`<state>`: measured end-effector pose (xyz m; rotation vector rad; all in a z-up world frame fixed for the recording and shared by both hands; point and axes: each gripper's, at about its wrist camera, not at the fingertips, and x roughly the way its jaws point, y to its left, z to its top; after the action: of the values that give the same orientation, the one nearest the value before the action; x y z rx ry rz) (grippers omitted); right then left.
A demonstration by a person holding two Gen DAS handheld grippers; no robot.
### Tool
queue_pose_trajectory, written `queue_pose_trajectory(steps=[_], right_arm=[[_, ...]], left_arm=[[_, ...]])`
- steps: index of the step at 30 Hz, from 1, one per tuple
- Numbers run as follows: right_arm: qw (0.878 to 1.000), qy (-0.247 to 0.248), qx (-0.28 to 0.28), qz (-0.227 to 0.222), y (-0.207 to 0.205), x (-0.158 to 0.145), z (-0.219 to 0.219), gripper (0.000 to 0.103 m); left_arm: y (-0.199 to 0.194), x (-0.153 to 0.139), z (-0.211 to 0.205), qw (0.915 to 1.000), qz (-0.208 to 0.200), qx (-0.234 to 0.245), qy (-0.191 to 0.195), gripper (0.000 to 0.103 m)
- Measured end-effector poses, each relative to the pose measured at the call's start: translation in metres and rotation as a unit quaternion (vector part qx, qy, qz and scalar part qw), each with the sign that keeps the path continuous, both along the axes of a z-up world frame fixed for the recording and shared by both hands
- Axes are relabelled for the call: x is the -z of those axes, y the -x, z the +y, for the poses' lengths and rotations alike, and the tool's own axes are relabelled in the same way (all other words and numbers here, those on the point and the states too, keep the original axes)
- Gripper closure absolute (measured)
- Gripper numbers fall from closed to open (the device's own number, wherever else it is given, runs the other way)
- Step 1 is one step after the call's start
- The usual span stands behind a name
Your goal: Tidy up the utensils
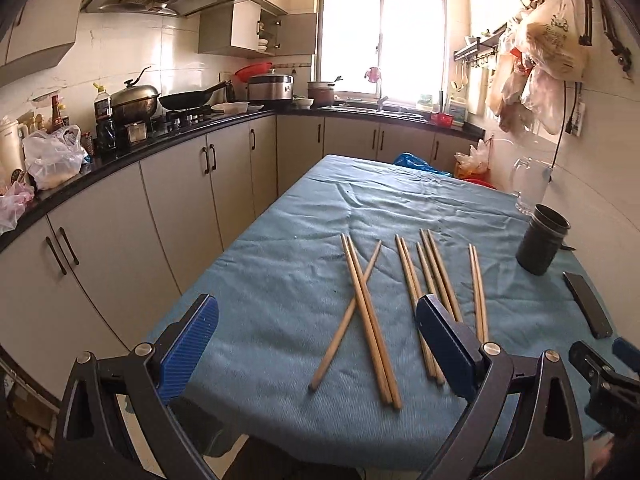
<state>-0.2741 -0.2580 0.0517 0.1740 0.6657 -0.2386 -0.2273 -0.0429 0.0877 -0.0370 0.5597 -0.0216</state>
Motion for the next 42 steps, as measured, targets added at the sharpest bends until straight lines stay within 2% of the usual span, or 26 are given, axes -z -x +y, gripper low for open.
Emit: queue_pose_trajectory(steps=[1, 3, 7, 22, 42], right_arm=[[1.000, 0.013, -0.004, -0.008, 0.007, -0.004, 0.007, 0.002], [1.000, 0.003, -0.008, -0.018, 0.012, -0.008, 0.004, 0.002], [0.999, -0.030, -0.024, 0.000, 0.010, 0.002, 0.003, 0.002], [0.999, -0.015, -0.036, -0.020, 0.012, -0.005, 0.006, 0.005], [0.999, -0.025, -0.032, -0.014, 0.011, -0.002, 0.003, 0.009]], left_arm=[[0.001, 0.000, 0.002, 1.0000, 0.000, 0.001, 0.002, 0.004], [0.003, 0.002, 0.005, 1.0000, 0.000, -0.003, 0.003, 0.004], [-0.002, 0.006, 0.007, 0.9999, 0.010, -0.011, 0.006, 0.004], [-0.007, 0.010, 0.009, 0.9996, 0.025, -0.010, -0.003, 0.004], [-0.009, 0.014, 0.011, 0.9994, 0.034, -0.010, -0.005, 0.004]])
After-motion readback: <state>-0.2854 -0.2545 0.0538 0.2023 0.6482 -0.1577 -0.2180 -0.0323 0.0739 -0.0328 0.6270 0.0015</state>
